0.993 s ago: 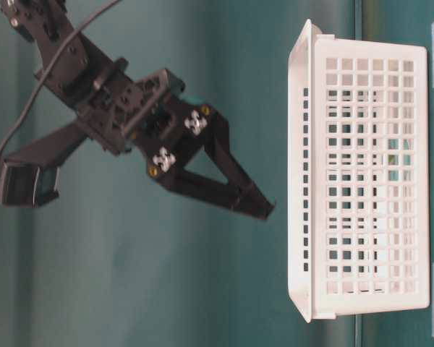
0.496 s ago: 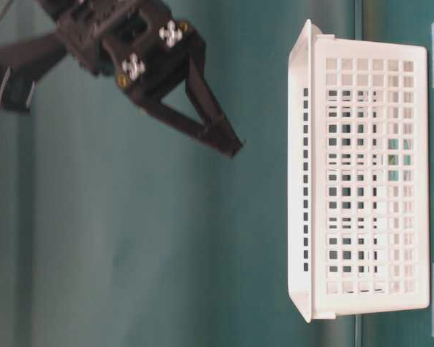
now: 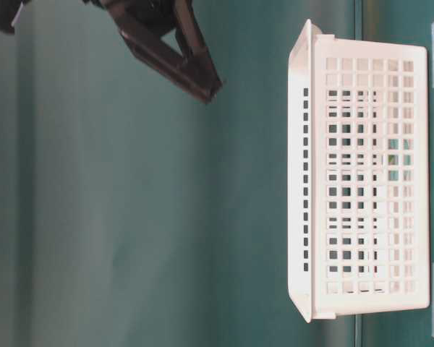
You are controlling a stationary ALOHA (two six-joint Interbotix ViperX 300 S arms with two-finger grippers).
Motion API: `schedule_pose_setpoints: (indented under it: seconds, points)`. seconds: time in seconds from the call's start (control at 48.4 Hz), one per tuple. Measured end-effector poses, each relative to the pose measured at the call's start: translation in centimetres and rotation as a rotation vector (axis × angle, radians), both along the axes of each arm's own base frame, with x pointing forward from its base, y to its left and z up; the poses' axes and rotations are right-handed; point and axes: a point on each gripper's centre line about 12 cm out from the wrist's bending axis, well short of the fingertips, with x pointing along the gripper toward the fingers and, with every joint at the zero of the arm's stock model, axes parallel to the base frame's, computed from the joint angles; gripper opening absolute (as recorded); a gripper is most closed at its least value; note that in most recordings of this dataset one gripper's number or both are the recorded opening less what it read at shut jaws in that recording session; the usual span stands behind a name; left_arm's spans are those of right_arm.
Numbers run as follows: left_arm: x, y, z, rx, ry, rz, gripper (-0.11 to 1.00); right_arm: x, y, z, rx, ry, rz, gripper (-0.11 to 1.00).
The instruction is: Put the tape into the white basket.
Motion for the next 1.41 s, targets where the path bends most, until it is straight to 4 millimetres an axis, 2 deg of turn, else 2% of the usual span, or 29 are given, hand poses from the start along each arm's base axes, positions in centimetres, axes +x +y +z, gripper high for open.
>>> schedule_pose_setpoints:
  seconds: [0.641,0.889,1.055,1.406]
  points:
    - [0.0,0.2,0.0,0.000,0.000,0.012,-0.11,-8.0,0.9,-0.4,-0.008,-0.227,0.022,0.91]
    - [0.0,0.2,-0.1,0.000,0.002,0.012,-0.11,-11.1,1.1,-1.2,-0.011,-0.285,0.026,0.91]
    - [0.0,0.2,-0.1,0.000,0.002,0.012,-0.11,-12.7,1.3,-2.0,-0.013,-0.308,0.026,0.91]
    - [0.0,0.2,0.0,0.000,-0.002,0.012,-0.11,-14.6,1.4,-3.4,-0.016,-0.337,0.027,0.91]
